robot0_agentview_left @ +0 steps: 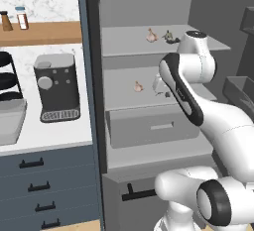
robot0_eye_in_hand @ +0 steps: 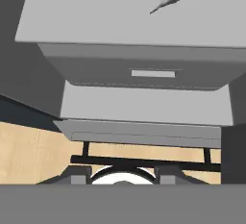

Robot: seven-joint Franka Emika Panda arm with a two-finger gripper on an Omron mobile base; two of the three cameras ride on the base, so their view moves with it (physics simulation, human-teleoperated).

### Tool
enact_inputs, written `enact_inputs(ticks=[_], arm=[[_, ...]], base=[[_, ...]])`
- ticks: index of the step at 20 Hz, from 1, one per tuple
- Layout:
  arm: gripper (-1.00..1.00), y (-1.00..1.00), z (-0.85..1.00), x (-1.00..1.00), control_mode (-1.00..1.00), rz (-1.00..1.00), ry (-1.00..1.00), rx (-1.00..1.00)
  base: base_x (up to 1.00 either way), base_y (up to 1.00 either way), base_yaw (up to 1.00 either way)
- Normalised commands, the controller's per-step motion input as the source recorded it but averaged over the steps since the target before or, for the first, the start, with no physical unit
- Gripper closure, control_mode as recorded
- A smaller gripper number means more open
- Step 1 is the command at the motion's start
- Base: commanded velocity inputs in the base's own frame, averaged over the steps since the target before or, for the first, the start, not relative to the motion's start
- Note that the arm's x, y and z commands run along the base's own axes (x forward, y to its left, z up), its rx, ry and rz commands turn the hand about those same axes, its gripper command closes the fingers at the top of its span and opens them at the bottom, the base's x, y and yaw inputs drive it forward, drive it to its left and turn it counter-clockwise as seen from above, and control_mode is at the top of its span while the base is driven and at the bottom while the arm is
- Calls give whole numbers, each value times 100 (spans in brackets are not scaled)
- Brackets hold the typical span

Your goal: Place one garlic and one fish in each tupperware on the nearby counter, to pack two identical lunches.

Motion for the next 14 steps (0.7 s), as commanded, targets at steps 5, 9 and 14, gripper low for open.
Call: enact_inputs(ticks=[5,9,14], arm=[[-100,-3,27,-26,-100,0,-11,0],[-100,-22,75,-24,-100,0,-22,0],[-100,-25,66,13,-100,0,-26,0]], base=[[0,0,0],[0,0,0],[0,0,0]])
